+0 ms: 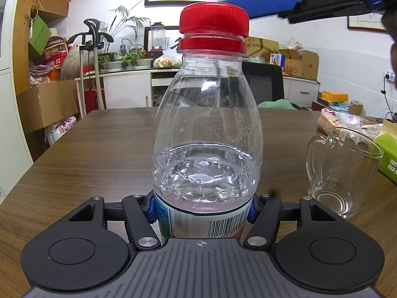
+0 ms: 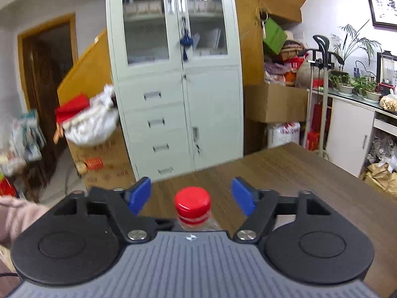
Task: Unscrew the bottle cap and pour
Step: 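Open the right gripper and release the red cap, then close the right gripper on the red cap and twist it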
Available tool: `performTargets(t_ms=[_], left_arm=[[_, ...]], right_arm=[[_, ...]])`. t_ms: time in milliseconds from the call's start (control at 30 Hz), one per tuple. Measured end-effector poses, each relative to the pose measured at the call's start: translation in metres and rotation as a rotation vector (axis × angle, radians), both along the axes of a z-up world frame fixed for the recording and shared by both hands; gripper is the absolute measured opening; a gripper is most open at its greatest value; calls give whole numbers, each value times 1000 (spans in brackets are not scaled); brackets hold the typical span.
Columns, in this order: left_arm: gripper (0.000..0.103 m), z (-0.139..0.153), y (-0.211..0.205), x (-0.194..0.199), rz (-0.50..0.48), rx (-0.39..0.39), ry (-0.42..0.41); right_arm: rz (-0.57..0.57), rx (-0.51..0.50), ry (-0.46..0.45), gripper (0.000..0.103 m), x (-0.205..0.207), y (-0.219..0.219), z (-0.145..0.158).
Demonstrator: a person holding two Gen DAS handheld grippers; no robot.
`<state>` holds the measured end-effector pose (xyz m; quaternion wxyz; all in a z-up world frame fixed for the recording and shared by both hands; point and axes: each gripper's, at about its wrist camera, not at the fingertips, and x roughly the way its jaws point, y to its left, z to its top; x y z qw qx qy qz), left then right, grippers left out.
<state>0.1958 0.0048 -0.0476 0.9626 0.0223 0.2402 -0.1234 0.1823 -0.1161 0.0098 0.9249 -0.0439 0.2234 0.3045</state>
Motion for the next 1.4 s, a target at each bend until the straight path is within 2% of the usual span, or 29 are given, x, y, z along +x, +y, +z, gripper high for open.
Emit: performTargets(t_ms=[400,500,567,867,1000,1167,1400], left_arm=[[63,0,-4,-3,4,-1,1],[63,0,-4,-4,6,-3,4],[63,0,-4,-4,6,-5,6],[63,1,0,-2,9,-9,9],[63,1,0,-3,9,-9,9],[63,5,2,2,10,-12,11],[63,5,3,3,8,-12,13]], right_arm=[[-37,34,-3,71,0,-2,2],[-46,43,-4,64,0,-3,2],[-52,48,-5,54,0,-3,3],[-80,74,-7,51,-1,-5,4],[-92,85,-8,45,-1,-6,5],[-85,84,-10,33,-3,-4,-2],[-61,71,-12,33,-6,1,-15]])
